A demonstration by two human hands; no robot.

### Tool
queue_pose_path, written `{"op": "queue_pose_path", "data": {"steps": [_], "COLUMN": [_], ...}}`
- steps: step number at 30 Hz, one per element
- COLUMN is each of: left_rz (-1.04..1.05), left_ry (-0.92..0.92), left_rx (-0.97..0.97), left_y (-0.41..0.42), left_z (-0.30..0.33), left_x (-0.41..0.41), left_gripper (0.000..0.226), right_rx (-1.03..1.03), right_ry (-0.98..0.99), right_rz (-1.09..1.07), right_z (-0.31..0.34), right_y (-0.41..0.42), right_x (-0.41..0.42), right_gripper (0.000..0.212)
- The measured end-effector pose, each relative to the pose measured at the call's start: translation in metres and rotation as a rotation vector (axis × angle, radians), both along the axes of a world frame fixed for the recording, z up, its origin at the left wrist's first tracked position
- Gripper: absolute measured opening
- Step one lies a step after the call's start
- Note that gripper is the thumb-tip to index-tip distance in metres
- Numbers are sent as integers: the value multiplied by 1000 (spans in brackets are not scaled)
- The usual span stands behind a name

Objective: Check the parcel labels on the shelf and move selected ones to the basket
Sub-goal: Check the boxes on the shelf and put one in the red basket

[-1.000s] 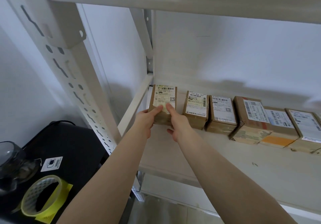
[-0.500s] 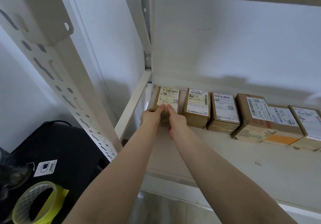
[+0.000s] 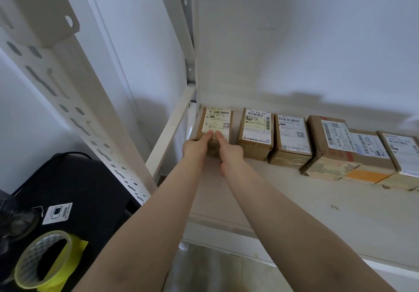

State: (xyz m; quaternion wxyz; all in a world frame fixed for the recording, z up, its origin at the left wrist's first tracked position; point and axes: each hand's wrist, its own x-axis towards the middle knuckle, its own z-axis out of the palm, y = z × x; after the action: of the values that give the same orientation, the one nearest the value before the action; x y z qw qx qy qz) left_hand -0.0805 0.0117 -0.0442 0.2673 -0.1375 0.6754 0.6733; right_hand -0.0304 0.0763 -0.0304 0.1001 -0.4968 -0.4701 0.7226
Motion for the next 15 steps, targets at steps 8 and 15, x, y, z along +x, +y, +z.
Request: {"op": "queue_pose_path", "data": {"steps": [8,15], "left_rz": [55,120], "left_ry": [69,-74], "left_rx": [0,-263], "left_y": [3,11], "left_z": [-7,6], "left_x": [10,45], "left_gripper": [86,112], "right_rx": [-84,-134], "right_ry": [-41,-53], "right_rz": [-57,-111], "right_z": [9,18], "right_y": [5,19], "right_x": [27,51], "right_gripper": [75,69]}}
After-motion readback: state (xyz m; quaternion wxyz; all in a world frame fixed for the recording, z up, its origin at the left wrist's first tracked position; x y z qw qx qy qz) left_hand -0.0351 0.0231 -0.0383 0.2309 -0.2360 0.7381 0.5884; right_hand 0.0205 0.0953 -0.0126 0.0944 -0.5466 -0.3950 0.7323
